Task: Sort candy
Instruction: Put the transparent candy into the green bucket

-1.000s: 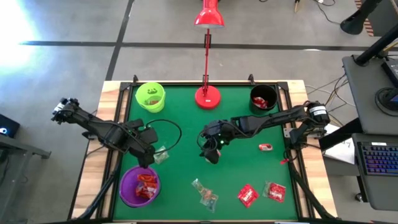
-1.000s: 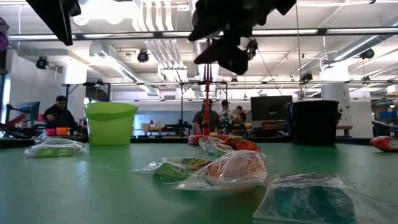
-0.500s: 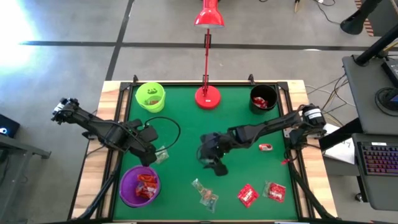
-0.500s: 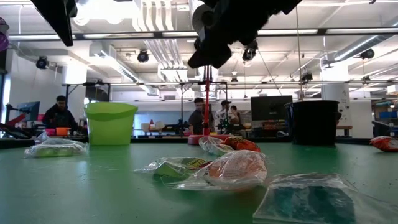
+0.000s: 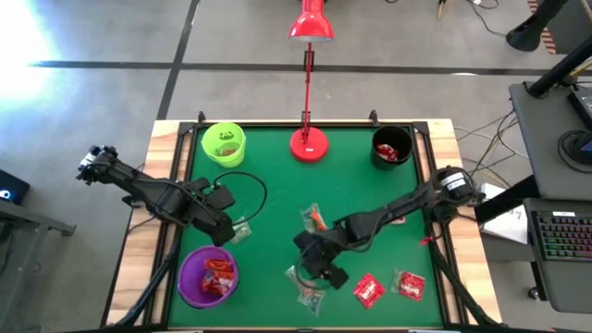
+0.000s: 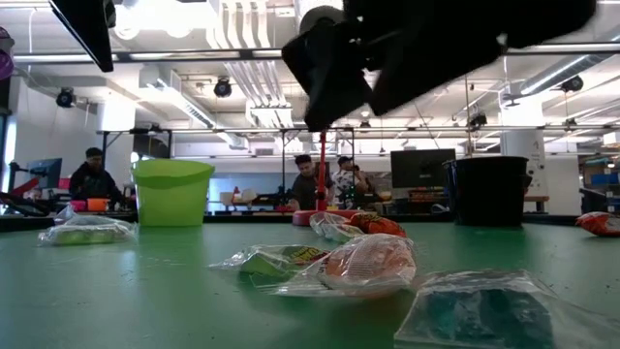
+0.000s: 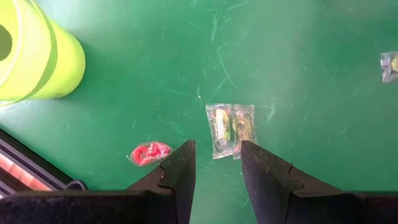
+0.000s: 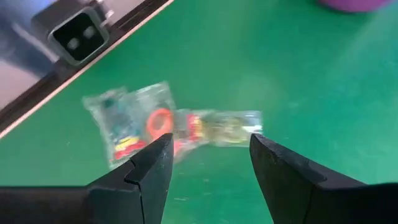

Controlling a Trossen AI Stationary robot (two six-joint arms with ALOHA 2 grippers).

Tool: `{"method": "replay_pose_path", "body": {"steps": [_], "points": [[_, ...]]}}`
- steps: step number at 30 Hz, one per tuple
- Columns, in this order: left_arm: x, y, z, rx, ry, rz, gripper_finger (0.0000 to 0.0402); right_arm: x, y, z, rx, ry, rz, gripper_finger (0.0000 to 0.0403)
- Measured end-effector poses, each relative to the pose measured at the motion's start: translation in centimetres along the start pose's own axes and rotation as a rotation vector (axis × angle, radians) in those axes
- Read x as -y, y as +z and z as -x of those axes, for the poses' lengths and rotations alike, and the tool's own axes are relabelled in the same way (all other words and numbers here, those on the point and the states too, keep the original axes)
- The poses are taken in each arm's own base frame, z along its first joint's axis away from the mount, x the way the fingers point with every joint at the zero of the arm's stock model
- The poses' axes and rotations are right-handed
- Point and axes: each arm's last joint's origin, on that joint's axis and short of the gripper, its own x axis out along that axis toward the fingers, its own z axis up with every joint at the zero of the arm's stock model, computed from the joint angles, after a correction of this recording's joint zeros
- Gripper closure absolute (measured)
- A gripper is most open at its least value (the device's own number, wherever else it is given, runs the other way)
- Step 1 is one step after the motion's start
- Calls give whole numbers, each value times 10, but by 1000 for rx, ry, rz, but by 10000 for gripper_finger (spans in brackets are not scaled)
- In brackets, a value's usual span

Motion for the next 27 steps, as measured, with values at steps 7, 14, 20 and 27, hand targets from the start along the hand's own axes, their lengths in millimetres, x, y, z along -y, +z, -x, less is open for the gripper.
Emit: {"method": "replay_pose_path", "body": {"steps": [7,14,20,27], "points": [[0,0,0,0,0,25,290,-12,-7,-28,-24,33,58,197],[0,0,0,0,0,29,290,-20,-15,-46,-56,56,45,197],[0,0,0,-1,2,27,290,-24,-18,-54,-70,65,43,197],[0,0,0,-2,2,23,290,-23,-22,-57,-83,61,-3,229]]}}
